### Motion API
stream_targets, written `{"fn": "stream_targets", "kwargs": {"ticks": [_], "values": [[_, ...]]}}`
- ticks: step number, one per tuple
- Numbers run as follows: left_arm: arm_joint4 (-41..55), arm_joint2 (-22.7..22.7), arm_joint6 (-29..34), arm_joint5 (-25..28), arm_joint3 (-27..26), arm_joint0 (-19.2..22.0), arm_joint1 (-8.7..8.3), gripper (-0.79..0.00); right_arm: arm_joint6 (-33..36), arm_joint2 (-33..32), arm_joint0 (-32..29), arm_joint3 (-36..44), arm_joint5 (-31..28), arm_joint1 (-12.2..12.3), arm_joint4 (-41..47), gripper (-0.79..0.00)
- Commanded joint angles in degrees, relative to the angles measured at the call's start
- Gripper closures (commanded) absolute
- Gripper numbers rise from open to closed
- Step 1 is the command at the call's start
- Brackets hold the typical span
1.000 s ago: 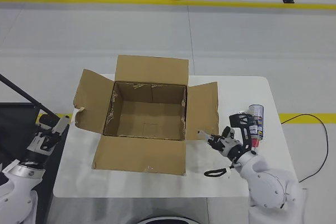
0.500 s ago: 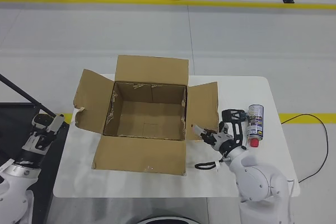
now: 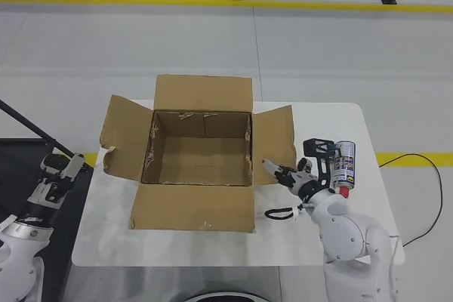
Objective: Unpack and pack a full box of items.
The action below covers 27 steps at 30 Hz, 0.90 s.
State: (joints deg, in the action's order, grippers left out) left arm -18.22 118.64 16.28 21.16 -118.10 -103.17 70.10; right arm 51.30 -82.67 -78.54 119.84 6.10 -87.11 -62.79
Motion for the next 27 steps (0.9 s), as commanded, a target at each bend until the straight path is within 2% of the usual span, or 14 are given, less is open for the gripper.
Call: {"fn": "stream_targets", "kwargs": {"ticks": [1,9,15,27], "values": [[0.0,0.0,0.0,0.1,0.1,0.0,-0.01,-0.785,0.8,-0.9,-0.7,1.4,-0.5,0.2,0.1,-0.785],[0.3,-0.4,0.3,0.3,-0.2,0.1,-0.08,-0.785,6.7,-7.6,-5.0,10.5,-4.8,1.7,-1.0,-0.785],[0.4,-0.6,0.5,0.5,-0.3,0.3,-0.11,-0.785,11.6,-13.8,-4.9,13.7,-13.5,3.0,4.3,-0.785],[0.4,-0.6,0.5,0.5,-0.3,0.3,-0.11,-0.785,12.1,-14.4,-4.8,14.0,-14.0,3.1,4.8,-0.785]]}}
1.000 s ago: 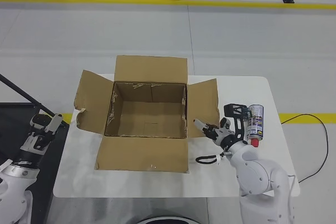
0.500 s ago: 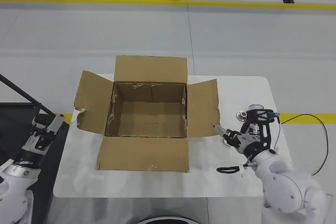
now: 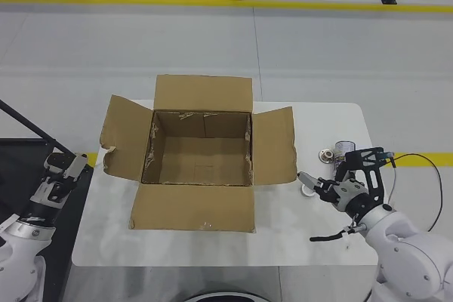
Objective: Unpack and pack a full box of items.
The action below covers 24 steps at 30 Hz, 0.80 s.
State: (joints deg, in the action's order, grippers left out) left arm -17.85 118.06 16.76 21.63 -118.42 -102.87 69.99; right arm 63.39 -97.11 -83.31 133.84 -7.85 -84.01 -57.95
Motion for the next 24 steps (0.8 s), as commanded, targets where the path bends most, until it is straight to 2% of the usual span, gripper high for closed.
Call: {"fn": "stream_targets", "kwargs": {"ticks": [1,8,12,17,19,21,24], "values": [[0.0,0.0,0.0,0.0,0.0,0.0,0.00,-0.785,0.0,0.0,0.0,0.0,0.0,0.0,0.0,-0.785],[2.8,0.3,-1.4,1.0,-0.6,0.0,0.08,-0.785,-3.0,-0.9,-0.1,0.1,1.6,0.5,-0.3,-0.785],[4.0,0.7,-2.7,1.4,-1.5,-1.0,0.24,-0.785,2.4,-2.2,2.5,-2.4,-0.8,1.3,-0.5,-0.785],[4.1,0.9,-2.9,1.3,-1.9,-1.4,0.29,-0.785,10.6,-1.5,8.5,-8.1,-3.2,2.4,-2.2,-0.779],[4.1,0.9,-2.9,1.3,-1.9,-1.4,0.29,-0.785,12.9,-1.1,10.7,-10.5,-3.4,2.8,-3.1,-0.760],[4.1,0.9,-2.9,1.3,-1.9,-1.4,0.29,-0.785,14.6,-0.6,12.6,-12.8,-3.9,3.1,-3.8,-0.677],[4.1,0.9,-2.9,1.3,-1.9,-1.4,0.29,-0.785,16.7,-0.3,14.5,-15.8,-4.6,3.6,-3.7,-0.628]]}}
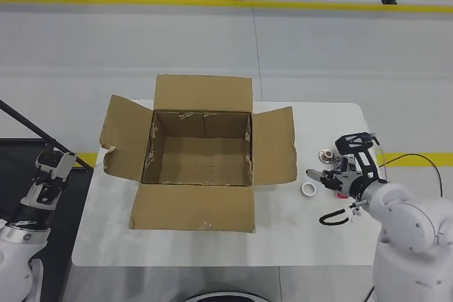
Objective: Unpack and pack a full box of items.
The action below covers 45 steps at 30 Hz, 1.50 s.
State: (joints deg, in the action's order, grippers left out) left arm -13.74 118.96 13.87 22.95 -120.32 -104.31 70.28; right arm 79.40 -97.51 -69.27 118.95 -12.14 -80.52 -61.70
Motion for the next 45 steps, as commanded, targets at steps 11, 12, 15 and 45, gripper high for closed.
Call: {"fn": "stream_targets", "kwargs": {"ticks": [11,12,15,45], "values": [[0.0,0.0,0.0,0.0,0.0,0.0,0.00,-0.785,3.3,3.8,4.1,-9.5,-0.3,1.5,-5.6,-0.388],[0.0,0.0,0.0,0.0,0.0,0.0,0.00,-0.785,3.3,4.5,4.3,-10.1,-0.3,1.6,-6.3,-0.391],[0.0,0.0,0.0,0.0,0.0,0.0,0.00,-0.785,3.3,6.3,5.0,-12.3,0.5,1.8,-8.9,-0.406],[0.0,0.0,0.0,0.0,0.0,0.0,0.00,-0.785,5.1,12.0,11.6,-28.4,5.6,3.2,-10.7,-0.240]]}}
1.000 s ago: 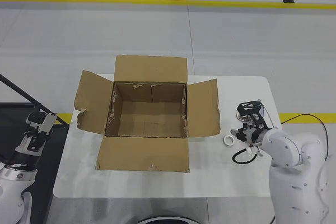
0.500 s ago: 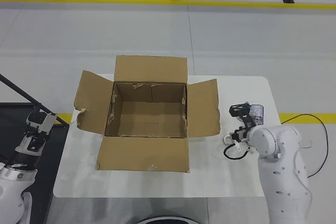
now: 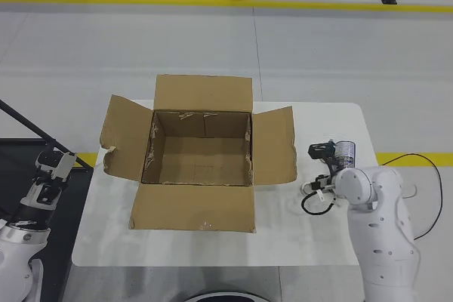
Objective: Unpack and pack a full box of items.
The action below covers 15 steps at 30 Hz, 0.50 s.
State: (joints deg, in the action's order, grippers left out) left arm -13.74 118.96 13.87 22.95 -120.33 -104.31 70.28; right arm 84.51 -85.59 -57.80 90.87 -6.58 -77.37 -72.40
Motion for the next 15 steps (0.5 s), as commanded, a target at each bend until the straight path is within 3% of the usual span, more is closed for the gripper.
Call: {"fn": "stream_targets", "kwargs": {"ticks": [1,15], "values": [[0.0,0.0,0.0,0.0,0.0,0.0,0.00,-0.785,0.0,0.3,0.2,-0.6,0.1,0.1,0.1,-0.240],[0.0,0.0,0.0,0.0,0.0,0.0,0.00,-0.785,-0.1,2.4,1.8,-5.0,1.4,0.7,-0.4,-0.231]]}}
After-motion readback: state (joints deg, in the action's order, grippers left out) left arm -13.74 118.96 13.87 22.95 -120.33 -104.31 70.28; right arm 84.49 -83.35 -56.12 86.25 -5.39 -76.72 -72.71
